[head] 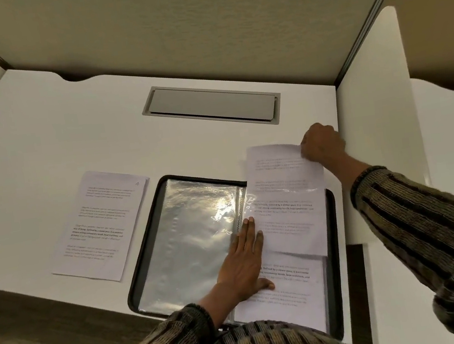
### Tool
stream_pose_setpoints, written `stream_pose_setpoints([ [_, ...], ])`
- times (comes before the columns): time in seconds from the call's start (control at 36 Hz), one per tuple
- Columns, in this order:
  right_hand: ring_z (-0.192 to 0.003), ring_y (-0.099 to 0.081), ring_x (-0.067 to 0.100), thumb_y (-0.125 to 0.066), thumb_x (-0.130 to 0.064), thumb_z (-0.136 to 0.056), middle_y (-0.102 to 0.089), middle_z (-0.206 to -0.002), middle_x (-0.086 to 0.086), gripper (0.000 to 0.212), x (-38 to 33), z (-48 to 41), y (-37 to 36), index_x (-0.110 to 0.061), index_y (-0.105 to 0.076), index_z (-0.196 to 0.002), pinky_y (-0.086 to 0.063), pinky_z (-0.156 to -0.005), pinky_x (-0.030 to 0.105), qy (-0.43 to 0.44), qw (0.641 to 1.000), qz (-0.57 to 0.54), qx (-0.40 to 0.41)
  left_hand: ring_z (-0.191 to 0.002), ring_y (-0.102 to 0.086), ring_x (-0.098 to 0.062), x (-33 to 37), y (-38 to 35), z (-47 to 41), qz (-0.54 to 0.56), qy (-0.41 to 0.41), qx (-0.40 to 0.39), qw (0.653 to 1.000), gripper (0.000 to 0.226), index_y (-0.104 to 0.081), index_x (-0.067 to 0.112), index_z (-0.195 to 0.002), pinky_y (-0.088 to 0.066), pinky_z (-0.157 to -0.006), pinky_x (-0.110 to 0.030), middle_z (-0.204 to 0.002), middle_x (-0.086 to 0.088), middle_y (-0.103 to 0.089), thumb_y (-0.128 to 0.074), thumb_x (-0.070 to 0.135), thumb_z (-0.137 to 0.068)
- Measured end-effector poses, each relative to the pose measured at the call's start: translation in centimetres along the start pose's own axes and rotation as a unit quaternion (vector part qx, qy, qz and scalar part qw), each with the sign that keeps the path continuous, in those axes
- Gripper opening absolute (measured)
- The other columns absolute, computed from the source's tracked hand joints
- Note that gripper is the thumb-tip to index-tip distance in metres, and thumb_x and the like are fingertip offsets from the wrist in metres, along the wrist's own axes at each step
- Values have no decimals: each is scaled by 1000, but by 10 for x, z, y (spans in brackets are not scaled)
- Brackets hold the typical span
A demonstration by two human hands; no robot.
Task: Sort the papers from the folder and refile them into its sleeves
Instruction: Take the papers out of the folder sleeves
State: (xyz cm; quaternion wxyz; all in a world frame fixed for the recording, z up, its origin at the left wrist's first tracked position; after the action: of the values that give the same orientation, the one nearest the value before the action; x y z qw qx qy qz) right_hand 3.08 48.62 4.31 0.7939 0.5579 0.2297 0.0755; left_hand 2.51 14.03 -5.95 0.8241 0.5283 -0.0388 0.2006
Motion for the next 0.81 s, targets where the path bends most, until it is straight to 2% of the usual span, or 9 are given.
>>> stream_pose_setpoints([
  [0.14, -100, -69, 38, -63, -10, -93, -73, -110, 16, 21, -6, -5, 27, -3, -72, -110, -50, -75, 34, 22, 995, -56, 78, -153, 41, -32, 1, -2, -1, -1, -2, 0, 1000, 136, 15, 7, -166, -3, -131, -57, -163, -16, 46, -71, 72, -84],
  [0.31, -98, -69, 36, -60, -18, -94, -74, -105, 12, 17, -27, 8, 64, -16, -74, -103, -50, -74, 36, 41, 977, -91, 189, -153, 41, -33, -1, -4, -2, -8, 0, 4, 1000, 137, 16, 6, -166, -3, -131, -58, -163, -17, 45, -71, 74, -83],
  [0.44, -93, -69, 31, -61, -25, -91, -75, -97, 6, 14, -44, 29, 90, -23, -74, -98, -54, -75, 39, 54, 958, -136, 246, -151, 43, -34, 3, -3, -4, -2, 4, -4, 1000, 137, 18, 7, -165, 2, -131, -59, -161, -16, 48, -71, 73, -84],
  [0.56, -86, -70, 25, -66, -35, -87, -78, -92, -2, 19, -58, 47, 103, -24, -77, -97, -57, -75, 41, 113, 941, -178, 266, -152, 41, -34, 4, -1, -4, 13, 6, -7, 1000, 133, 15, 6, -166, 8, -131, -56, -163, -17, 46, -70, 71, -86],
  [0.64, -83, -71, 18, -68, -40, -84, -78, -92, -9, 19, -67, 61, 111, -26, -78, -93, -58, -74, 40, 173, 929, -194, 264, -155, 36, -26, 1, 6, -3, 77, 2, 5, 997, 123, 4, 10, -168, 10, -131, -51, -168, -9, 39, -66, 73, -89],
  [0.69, -80, -70, 16, -70, -34, -85, -78, -91, -11, 14, -75, 76, 117, -23, -77, -90, -57, -71, 41, 217, 918, -203, 264, -160, 26, -18, -6, 11, -3, 158, 9, 32, 987, 112, -11, 14, -169, 0, -132, -51, -172, -1, 28, -65, 73, -90],
  [0.75, -77, -69, 14, -71, -29, -85, -78, -92, -13, 11, -83, 91, 121, -21, -77, -88, -57, -68, 42, 248, 909, -212, 260, -163, 10, -14, -16, 19, 0, 265, 39, 75, 961, 107, -20, 17, -167, -12, -132, -48, -176, 5, 11, -70, 69, -89],
  [0.81, -76, -68, 11, -71, -28, -85, -78, -93, -15, 10, -88, 103, 124, -21, -77, -89, -57, -68, 42, 269, 904, -216, 252, -163, -7, -18, -29, 35, 7, 346, 85, 150, 922, 106, -26, 18, -165, -18, -131, -44, -177, 1, -5, -78, 64, -85],
])
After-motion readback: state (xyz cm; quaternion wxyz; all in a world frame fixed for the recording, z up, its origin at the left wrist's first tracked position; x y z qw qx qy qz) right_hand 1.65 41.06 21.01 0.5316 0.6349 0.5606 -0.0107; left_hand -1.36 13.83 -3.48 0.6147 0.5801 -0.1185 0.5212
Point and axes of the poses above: each hand's wrist, its own z-axis away from the middle knuckle, its own y-axis out of the back of the hand, x = y × z, the point moved 5 cm from there along -z, towards the middle knuckle
